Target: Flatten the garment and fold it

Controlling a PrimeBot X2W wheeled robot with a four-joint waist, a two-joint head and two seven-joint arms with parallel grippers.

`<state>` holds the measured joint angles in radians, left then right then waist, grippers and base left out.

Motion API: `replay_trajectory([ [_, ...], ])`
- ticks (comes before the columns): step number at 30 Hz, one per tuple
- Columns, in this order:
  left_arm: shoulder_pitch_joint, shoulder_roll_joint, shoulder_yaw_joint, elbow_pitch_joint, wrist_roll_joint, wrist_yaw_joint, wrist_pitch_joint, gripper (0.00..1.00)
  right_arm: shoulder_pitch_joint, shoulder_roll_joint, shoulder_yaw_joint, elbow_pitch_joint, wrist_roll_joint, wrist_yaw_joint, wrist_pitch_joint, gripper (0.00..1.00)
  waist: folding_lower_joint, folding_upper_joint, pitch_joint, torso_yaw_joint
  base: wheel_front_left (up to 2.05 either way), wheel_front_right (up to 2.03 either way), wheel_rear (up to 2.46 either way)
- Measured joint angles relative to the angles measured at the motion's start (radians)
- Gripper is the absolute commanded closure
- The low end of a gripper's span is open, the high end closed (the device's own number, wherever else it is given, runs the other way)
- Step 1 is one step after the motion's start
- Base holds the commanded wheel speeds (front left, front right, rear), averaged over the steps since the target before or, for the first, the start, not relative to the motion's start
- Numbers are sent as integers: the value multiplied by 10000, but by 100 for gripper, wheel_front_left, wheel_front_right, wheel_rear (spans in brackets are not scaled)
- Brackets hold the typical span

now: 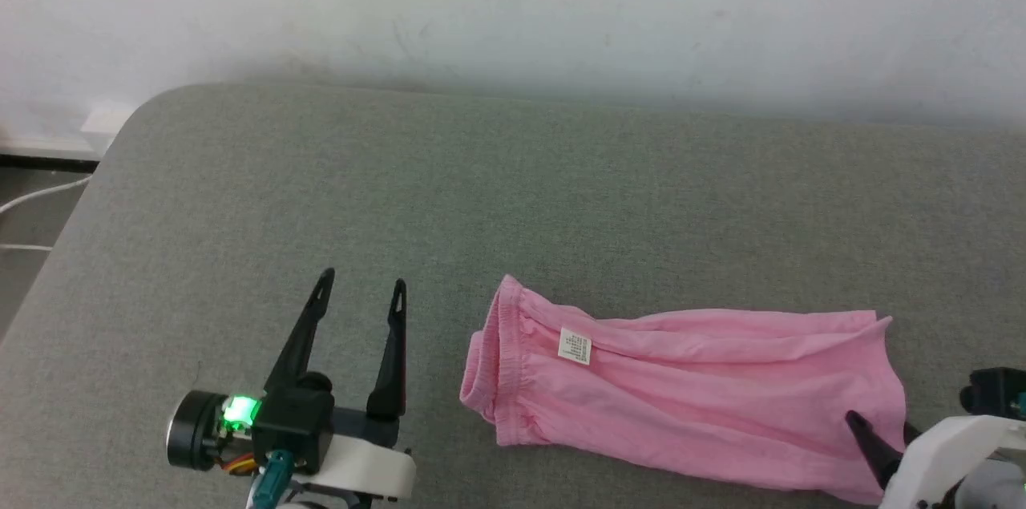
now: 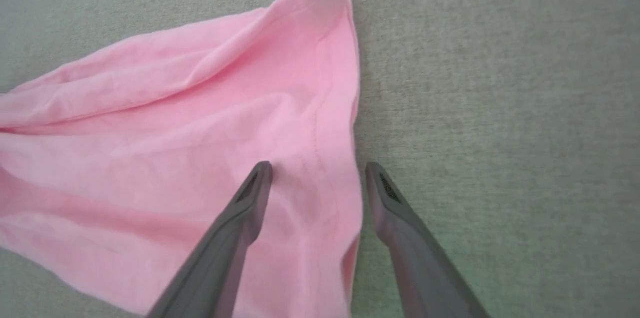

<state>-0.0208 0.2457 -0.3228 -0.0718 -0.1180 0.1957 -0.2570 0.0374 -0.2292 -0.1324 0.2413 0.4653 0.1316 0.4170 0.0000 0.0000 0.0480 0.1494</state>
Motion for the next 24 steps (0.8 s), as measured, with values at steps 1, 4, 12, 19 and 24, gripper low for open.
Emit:
replay_trajectory([
  [1,92,-65,19,6,35,-8,0,0,-71,79,35,144,163,0,58,0,0,0,36,35,0,0,0],
  [4,190,-196,111,-4,167,-107,0,0,-291,132,125,556,284,0,151,0,0,0,148,124,0,0,0],
  [12,177,-454,458,-31,322,-383,0,0,-781,-48,512,1120,284,-4,238,0,-1,0,448,318,0,0,0],
  [19,174,-700,650,153,336,-660,0,0,-906,-242,1026,1126,531,-12,-10,100,1,0,572,372,0,0,0],
  [24,192,-836,861,313,336,-855,0,0,-915,-249,892,1231,546,15,-433,100,1,0,385,239,0,0,0],
])
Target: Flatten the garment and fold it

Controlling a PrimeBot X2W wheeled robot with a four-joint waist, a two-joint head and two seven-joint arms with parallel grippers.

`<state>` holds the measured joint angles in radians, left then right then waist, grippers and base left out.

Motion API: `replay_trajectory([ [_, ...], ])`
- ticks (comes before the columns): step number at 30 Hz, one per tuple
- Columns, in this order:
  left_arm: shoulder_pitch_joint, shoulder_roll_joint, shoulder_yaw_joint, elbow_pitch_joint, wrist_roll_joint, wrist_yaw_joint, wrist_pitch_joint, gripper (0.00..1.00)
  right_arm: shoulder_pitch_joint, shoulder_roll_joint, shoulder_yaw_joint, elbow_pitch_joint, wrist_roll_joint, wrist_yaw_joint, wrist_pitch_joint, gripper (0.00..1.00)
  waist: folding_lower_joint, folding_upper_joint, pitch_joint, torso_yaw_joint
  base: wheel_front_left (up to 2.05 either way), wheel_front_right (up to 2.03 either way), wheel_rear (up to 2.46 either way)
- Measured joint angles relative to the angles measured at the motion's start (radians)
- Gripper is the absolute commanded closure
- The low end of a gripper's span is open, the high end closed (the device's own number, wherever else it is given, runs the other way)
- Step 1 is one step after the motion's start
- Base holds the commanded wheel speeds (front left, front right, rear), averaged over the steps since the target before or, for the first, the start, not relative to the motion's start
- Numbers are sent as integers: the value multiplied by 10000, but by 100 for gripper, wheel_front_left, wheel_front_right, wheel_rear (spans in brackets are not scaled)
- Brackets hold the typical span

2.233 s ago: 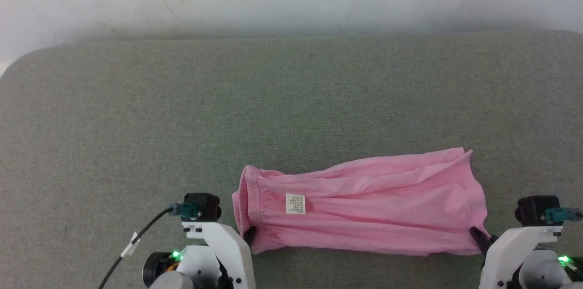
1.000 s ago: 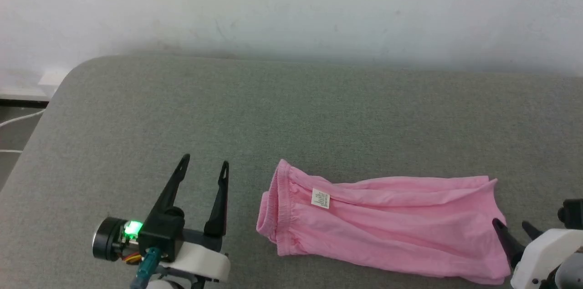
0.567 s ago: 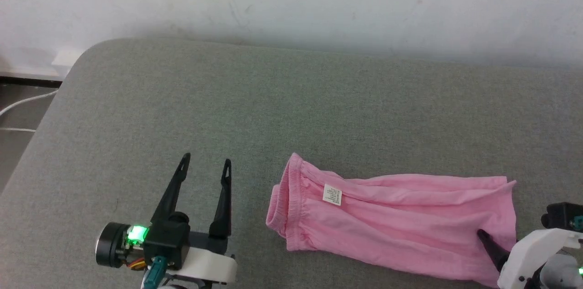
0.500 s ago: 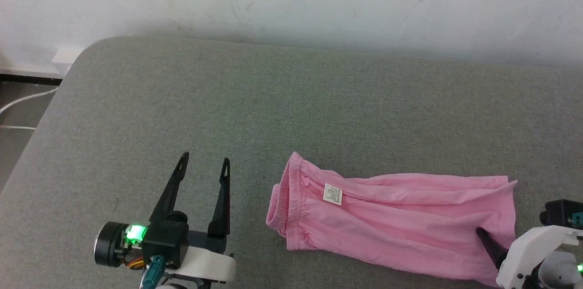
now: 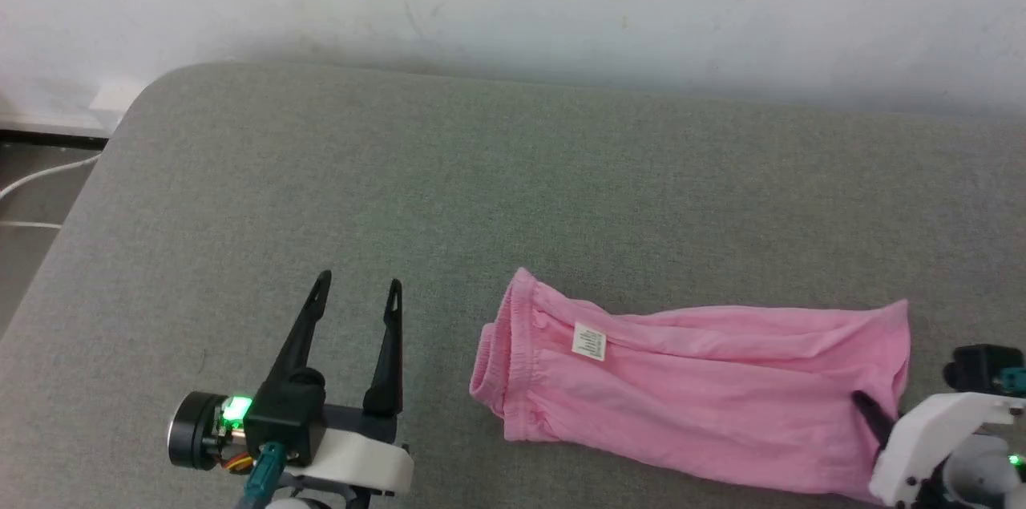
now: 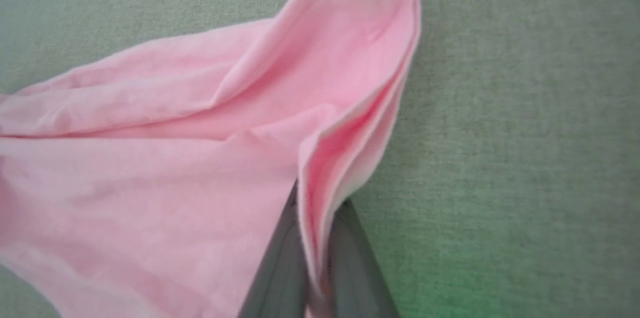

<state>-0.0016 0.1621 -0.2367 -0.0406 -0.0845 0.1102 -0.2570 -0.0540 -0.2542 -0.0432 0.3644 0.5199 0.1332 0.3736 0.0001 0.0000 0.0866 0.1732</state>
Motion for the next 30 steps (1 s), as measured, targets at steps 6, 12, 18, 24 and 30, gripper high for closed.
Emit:
replay_trajectory([
  [6,23,-109,207,167,0,-226,0,0,3,-583,-1122,50,-270,-4,-178,100,0,0,-234,-192,0,0,0],
  [12,59,-295,332,297,0,-414,0,0,23,-892,-1979,10,-671,-13,-35,100,0,0,-424,-312,0,0,0],
  [18,259,-368,485,522,2,-594,0,0,266,-520,-1741,-1101,-805,-15,485,100,0,0,-679,-362,0,0,0],
  [24,476,-449,583,627,84,-754,0,0,746,2,-871,-2915,-798,-15,1344,100,-1,1,-994,-362,0,0,0],
  [30,574,-564,631,654,90,-924,0,0,806,353,234,-4148,-690,-15,1845,100,-1,0,-1152,-198,0,0,0],
])
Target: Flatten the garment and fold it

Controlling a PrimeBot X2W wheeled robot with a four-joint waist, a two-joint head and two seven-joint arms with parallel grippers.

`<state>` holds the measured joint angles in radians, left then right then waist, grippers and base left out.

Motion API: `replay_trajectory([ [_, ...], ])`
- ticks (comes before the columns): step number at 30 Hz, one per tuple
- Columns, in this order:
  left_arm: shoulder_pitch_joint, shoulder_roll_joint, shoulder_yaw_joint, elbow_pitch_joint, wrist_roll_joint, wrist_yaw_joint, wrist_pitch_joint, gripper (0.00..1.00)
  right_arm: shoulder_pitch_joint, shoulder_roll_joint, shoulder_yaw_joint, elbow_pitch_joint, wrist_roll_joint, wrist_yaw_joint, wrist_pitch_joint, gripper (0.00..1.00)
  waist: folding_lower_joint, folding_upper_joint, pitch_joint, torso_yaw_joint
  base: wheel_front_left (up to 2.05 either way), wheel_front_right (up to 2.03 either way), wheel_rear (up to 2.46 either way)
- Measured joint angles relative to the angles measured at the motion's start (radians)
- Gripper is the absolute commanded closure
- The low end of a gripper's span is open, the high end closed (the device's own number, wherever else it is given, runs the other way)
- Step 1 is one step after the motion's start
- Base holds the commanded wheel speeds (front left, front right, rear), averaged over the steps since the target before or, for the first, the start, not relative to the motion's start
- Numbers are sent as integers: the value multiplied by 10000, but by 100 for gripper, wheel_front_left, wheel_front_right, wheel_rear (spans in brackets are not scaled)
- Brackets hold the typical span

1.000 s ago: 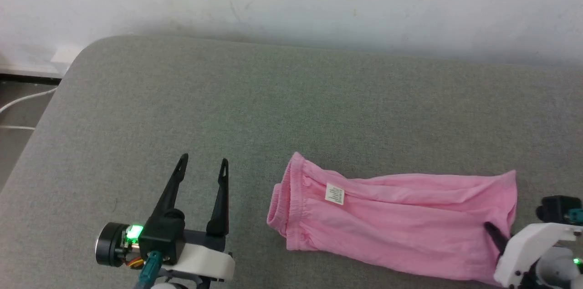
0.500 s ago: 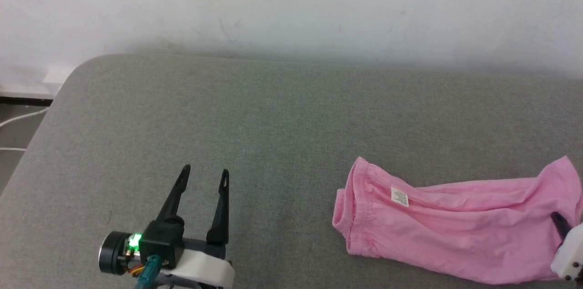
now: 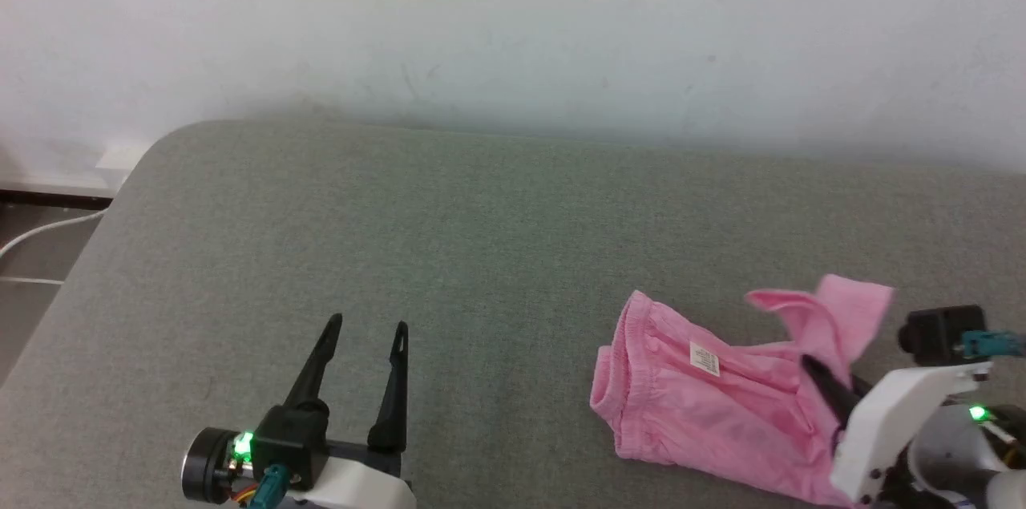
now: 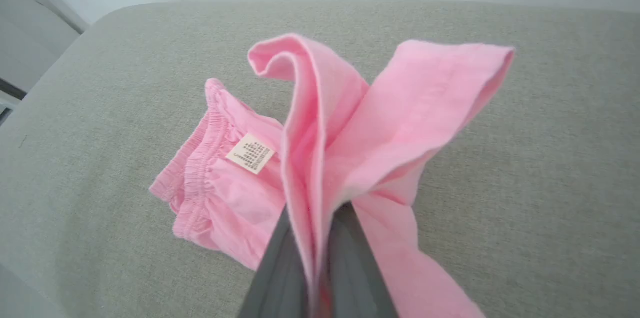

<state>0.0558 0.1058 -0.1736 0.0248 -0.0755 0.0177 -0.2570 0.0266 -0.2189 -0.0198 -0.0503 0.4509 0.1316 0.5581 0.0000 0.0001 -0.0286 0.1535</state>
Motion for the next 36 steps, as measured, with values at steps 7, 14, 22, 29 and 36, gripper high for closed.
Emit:
replay_trajectory([
  [7,30,-82,21,25,73,-121,0,0,-471,587,1103,-71,138,0,238,100,0,0,33,346,0,0,0],
  [14,18,-150,38,115,146,-232,0,0,-1310,1095,1599,817,-59,0,38,100,0,0,236,756,0,0,0],
  [22,-241,-282,-19,240,161,-270,0,0,-2086,1089,2362,2602,-748,0,-173,10,1,0,694,1133,0,0,0],
  [29,-290,-357,-59,349,174,-270,0,0,-2649,711,3680,3990,-924,0,-372,0,1,0,1000,1320,0,0,0],
  [36,-569,-408,-186,506,173,-270,0,0,-3301,301,4640,4916,-698,13,-1062,0,0,0,1129,1278,0,0,0],
])
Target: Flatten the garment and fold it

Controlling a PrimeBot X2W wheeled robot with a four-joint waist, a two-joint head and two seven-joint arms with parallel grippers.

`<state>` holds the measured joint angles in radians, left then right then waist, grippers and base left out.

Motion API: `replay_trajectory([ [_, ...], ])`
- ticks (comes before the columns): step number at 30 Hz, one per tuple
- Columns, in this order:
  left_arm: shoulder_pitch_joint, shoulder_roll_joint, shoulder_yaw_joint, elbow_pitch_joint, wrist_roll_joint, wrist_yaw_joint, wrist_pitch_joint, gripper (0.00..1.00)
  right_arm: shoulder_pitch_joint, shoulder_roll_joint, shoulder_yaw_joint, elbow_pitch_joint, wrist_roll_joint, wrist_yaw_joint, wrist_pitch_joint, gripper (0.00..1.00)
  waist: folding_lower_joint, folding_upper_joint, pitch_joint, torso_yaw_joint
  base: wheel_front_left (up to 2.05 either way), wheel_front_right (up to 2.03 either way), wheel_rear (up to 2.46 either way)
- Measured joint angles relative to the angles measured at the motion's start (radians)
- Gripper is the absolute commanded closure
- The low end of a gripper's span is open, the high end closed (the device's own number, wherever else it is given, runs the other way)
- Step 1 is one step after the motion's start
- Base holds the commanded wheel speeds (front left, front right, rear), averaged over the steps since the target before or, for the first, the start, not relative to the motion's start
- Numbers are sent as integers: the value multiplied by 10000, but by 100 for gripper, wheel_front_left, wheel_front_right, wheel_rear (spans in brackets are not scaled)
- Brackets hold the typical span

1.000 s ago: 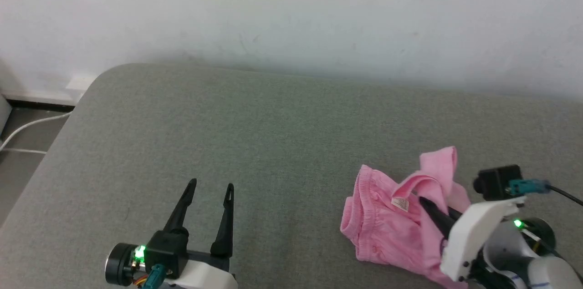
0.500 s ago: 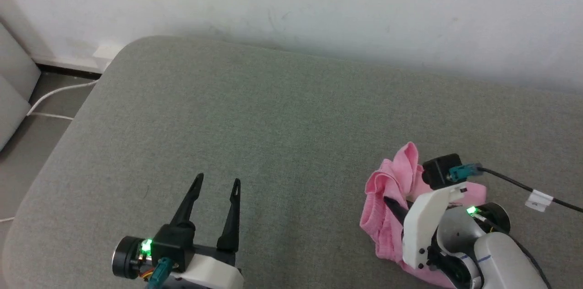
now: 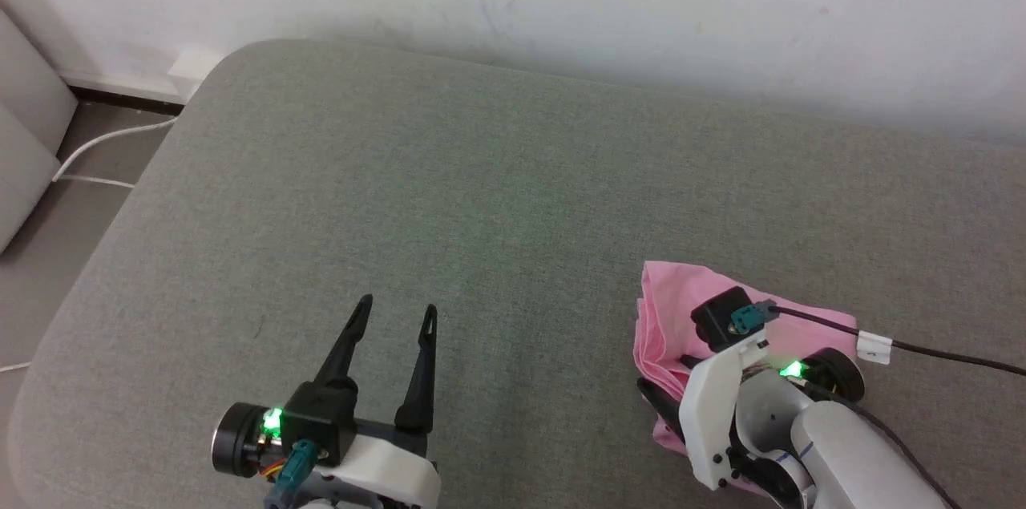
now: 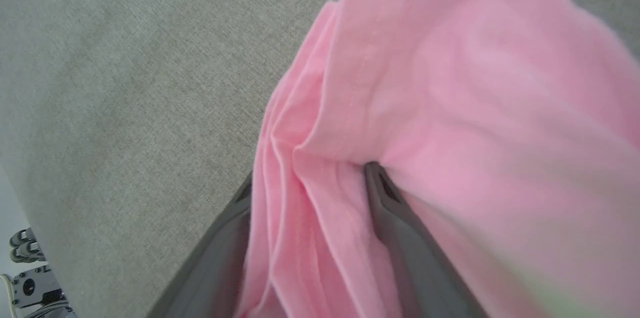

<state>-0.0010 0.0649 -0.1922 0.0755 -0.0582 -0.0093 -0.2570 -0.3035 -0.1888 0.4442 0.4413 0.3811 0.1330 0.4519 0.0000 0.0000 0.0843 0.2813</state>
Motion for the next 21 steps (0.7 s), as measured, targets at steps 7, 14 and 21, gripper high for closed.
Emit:
replay_trajectory([
  [7,-21,-25,58,100,-4,0,0,0,-354,-339,907,153,729,0,-757,0,1,0,-81,-359,0,0,0],
  [14,15,-19,372,117,-42,-4,0,0,-415,-1310,1195,-1101,1655,-2,-1168,0,1,0,-462,-938,0,0,0],
  [21,294,-21,803,-40,-217,-81,0,0,-511,-2623,284,-2598,1442,-12,-2397,0,0,0,-796,-1691,0,0,0],
])
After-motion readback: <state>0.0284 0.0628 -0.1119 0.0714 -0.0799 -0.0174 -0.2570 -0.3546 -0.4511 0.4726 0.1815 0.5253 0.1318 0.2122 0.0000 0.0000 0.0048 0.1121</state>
